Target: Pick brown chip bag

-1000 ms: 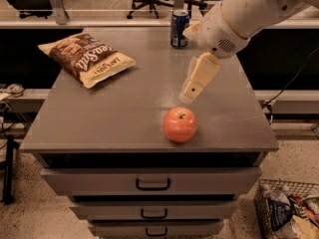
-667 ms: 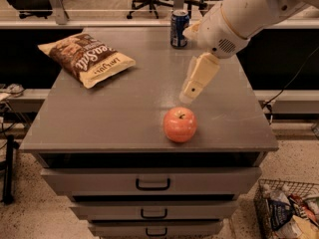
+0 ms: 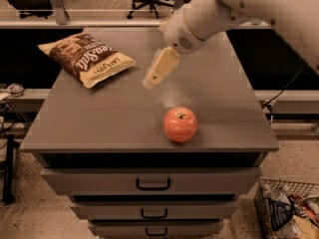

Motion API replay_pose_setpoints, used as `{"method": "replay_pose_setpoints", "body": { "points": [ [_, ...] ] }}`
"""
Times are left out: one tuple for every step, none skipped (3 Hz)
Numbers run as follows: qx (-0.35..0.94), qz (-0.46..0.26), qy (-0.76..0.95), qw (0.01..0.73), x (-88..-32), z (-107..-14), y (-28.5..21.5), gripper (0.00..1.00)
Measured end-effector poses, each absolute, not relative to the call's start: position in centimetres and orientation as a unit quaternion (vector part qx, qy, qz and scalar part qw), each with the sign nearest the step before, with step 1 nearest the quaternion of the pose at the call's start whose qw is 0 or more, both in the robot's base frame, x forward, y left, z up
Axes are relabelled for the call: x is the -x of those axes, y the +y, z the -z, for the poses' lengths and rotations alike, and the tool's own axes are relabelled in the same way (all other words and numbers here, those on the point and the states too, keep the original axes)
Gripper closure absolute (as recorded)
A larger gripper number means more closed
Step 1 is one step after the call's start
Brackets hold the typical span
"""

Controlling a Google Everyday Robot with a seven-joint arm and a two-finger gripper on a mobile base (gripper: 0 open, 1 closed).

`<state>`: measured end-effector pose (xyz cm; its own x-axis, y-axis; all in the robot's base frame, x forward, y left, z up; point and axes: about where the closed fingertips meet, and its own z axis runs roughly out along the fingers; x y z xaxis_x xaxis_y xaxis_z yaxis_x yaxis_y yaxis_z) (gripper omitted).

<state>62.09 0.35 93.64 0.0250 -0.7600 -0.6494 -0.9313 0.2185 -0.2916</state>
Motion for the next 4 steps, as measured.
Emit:
{"method": "replay_pose_setpoints", "body": {
  "points": [
    [0.589,-0.139,0.695,0.389,-66.4,-92.3,4.6,0.0],
    [0.567,-0.171,0.701,0.397,-69.7,-90.8,8.5,0.0],
    [0.549,-0.206,0.704,0.399,-72.0,-89.4,11.9,0.0],
    [0.54,-0.232,0.706,0.395,-73.6,-88.0,14.7,0.0]
  ]
}}
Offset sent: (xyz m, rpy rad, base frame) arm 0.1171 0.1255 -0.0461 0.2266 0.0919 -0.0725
